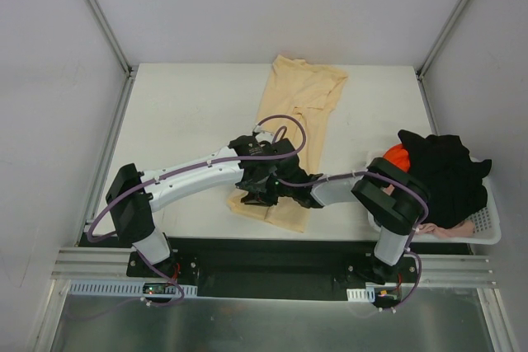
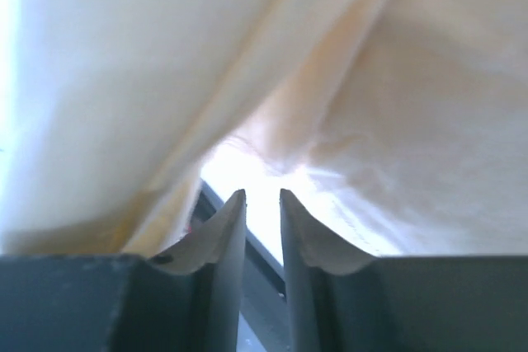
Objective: Fold and stack the t-shirts
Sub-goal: Rotate the tshirt 90 degrees, then grab the bottom of the folded rectangular tshirt with both arms
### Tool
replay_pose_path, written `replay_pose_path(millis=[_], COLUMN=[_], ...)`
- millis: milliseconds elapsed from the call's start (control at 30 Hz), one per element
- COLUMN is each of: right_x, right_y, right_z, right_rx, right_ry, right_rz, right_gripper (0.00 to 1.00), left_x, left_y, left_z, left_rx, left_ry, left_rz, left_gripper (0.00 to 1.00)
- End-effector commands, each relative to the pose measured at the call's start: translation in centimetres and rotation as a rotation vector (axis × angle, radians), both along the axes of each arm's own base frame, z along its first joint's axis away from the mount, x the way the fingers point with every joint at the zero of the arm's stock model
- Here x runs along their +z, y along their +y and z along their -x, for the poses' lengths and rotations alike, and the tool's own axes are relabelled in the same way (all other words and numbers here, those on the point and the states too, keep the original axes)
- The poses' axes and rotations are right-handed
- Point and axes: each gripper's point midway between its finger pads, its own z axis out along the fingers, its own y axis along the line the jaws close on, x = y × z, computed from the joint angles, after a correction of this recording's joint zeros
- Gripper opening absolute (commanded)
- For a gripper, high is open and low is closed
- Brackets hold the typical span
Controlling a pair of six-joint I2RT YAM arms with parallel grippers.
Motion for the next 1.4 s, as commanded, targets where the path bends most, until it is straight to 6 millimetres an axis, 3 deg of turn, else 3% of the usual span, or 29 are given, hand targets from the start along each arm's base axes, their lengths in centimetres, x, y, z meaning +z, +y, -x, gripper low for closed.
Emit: replay_pose_path(millis=[0, 167, 200, 400, 600, 700, 867, 933, 1067, 1133, 1367], right_x=[-0.4, -0.9, -0.3, -0.8, 0.9, 1.2, 1.3, 0.5, 2.3, 2.3, 1.6], right_y=[-0.7, 0.5, 1.2, 3.6, 5.7, 5.7, 3.7, 2.3, 1.2, 0.3, -4.3], right_z=[0.0, 0.0, -0.3, -0.5, -1.7, -1.8, -1.1, -0.4, 0.2, 0.3, 0.9], right_rx=[-0.022, 0.012, 0.018, 0.055, 0.052, 0.046, 0.025, 0.021, 0.022, 0.009, -0.052], right_ry=[-0.027, -0.04, -0.055, -0.061, -0.129, -0.148, -0.138, -0.123, -0.156, -0.166, -0.161], right_rz=[0.054, 0.072, 0.061, 0.075, 0.004, -0.009, 0.031, 0.064, 0.042, 0.07, 0.222], right_gripper=[0.22, 0.19, 0.19, 0.16, 0.16, 0.2, 0.27, 0.28, 0.31, 0.32, 0.36], left_x=[0.7, 1.2, 1.3, 1.6, 1.2, 1.1, 0.8, 0.5, 0.2, 0.1, -0.1], left_y=[-0.4, -0.6, -0.6, -0.4, -0.1, -0.2, -0.3, -0.4, -0.8, -0.9, -1.4], left_z=[0.2, 0.2, 0.2, 0.3, 0.6, 0.7, 0.8, 0.9, 1.0, 1.1, 1.3], left_rx=[-0.005, -0.008, -0.009, -0.009, 0.001, 0.003, 0.0, -0.002, -0.008, -0.015, -0.019], left_ry=[0.0, -0.006, -0.006, -0.013, -0.007, -0.003, 0.004, 0.013, 0.029, 0.037, 0.053], left_rz=[0.033, 0.052, 0.054, 0.064, 0.07, 0.075, 0.08, 0.077, 0.088, 0.09, 0.104], left_gripper=[0.04, 0.04, 0.04, 0.05, 0.05, 0.05, 0.05, 0.05, 0.06, 0.05, 0.05])
